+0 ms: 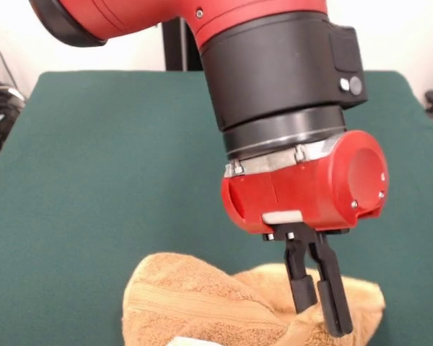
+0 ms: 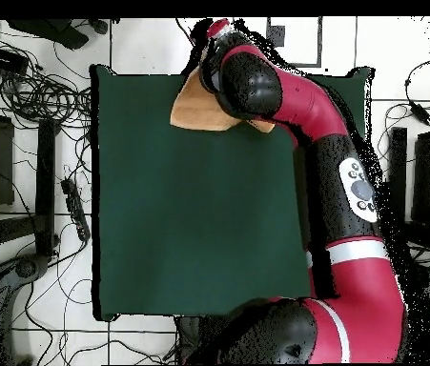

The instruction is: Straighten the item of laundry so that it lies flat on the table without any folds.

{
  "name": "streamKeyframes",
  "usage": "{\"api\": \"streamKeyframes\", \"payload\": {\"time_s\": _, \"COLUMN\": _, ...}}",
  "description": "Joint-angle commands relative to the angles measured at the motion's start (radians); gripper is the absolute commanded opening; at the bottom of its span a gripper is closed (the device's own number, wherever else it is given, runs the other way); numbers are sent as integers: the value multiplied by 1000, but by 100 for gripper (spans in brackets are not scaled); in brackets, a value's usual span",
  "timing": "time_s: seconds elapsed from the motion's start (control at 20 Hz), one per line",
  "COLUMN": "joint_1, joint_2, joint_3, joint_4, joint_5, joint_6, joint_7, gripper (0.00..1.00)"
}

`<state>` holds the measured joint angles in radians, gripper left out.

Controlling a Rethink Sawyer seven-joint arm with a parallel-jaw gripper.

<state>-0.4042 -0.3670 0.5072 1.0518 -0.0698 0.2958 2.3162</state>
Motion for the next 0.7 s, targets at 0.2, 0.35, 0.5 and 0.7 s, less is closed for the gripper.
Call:
{"api": "streamKeyframes", "payload": {"time_s": 0.2, "joint_1": 70, "joint_2": -19, "joint_3": -1, "joint_4": 312, "joint_5": 213, "joint_6": -79, "joint_7": 394, "gripper": 0}}
{"api": "streamKeyframes", "payload": {"time_s": 0.35, "joint_1": 88, "joint_2": -28, "joint_3": -15, "joint_4": 353, "joint_5": 295, "joint_6": -30, "joint_7": 436, "gripper": 0}}
{"api": "streamKeyframes", "payload": {"time_s": 0.5, "joint_1": 115, "joint_2": -59, "joint_3": -39, "joint_4": 413, "joint_5": 362, "joint_6": 0, "joint_7": 482, "gripper": 0}}
{"api": "streamKeyframes", "payload": {"time_s": 0.7, "joint_1": 143, "joint_2": -104, "joint_3": -67, "joint_4": 498, "joint_5": 442, "joint_6": 27, "joint_7": 528, "gripper": 0}}
